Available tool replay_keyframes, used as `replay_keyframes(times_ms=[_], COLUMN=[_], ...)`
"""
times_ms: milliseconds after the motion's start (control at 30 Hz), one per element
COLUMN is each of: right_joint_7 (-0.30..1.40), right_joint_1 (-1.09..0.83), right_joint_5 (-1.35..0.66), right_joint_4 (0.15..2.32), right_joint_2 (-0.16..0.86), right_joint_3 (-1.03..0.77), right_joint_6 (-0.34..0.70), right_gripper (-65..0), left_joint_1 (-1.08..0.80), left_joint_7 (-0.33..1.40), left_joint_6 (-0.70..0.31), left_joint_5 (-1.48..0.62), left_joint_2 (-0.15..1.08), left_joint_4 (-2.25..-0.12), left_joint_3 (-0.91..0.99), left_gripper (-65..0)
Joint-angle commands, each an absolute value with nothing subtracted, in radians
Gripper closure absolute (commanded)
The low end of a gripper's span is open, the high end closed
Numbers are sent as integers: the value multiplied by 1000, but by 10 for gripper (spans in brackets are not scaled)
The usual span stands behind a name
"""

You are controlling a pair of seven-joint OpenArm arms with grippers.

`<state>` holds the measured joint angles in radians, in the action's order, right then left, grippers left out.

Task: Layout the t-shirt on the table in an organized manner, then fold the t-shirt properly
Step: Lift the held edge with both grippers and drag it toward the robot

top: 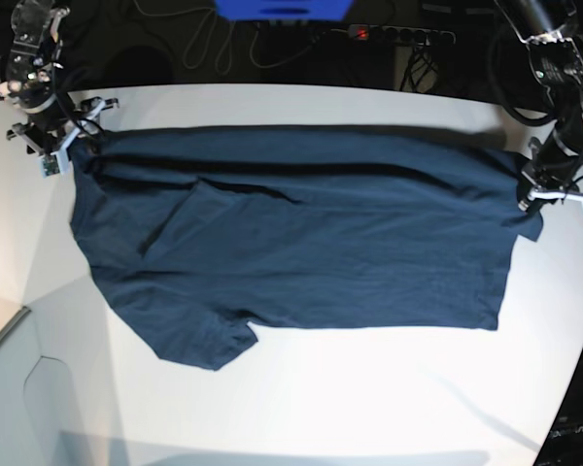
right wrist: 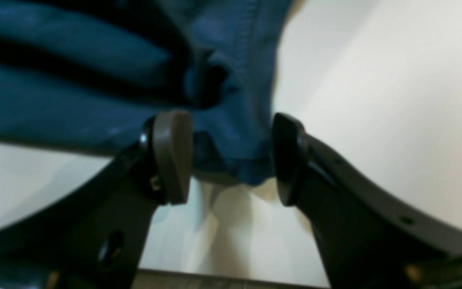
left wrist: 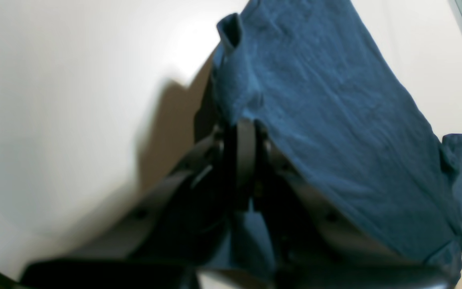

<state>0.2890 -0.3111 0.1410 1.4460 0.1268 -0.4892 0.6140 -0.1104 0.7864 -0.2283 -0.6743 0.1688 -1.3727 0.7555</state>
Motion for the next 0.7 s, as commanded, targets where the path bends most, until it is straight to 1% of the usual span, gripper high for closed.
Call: replay_keyframes(times_ms=[0, 133, 200, 267, 367, 400, 667], right_joint_7=[269, 269, 269, 269, 269, 269, 280], right_joint_1=[-309, -306, -297, -289, -289, -289, -263], right_joint_5=[128, 128, 128, 130, 131, 131, 131], right_joint_4=[1461, 1432, 1411, 1395, 1395, 1402, 1572], right_joint_2=[140, 140, 140, 142, 142, 142, 147], right_joint_3=[-493, -492, -490, -490, -490, -490, -490], right_joint_6=[608, 608, 608, 608, 608, 608, 608], right_gripper=[-321, -310, -266, -194, -33, 0, 0], left_joint_1=[-102, -102, -102, -102, -105, -111, -61], left_joint_7=[773, 773, 773, 773, 773, 773, 783], left_joint_6=[-232, -232, -232, -232, -232, -232, -231], left_joint_5=[-688, -690, -688, -687, -688, -694, -697], left_joint_2=[186, 186, 186, 186, 186, 186, 196], left_joint_4=[-1389, -1389, -1389, -1389, -1389, -1389, -1402], left_joint_3=[757, 759, 759, 759, 759, 759, 759], left_gripper=[-1, -1, -1, -1, -1, -1, -1])
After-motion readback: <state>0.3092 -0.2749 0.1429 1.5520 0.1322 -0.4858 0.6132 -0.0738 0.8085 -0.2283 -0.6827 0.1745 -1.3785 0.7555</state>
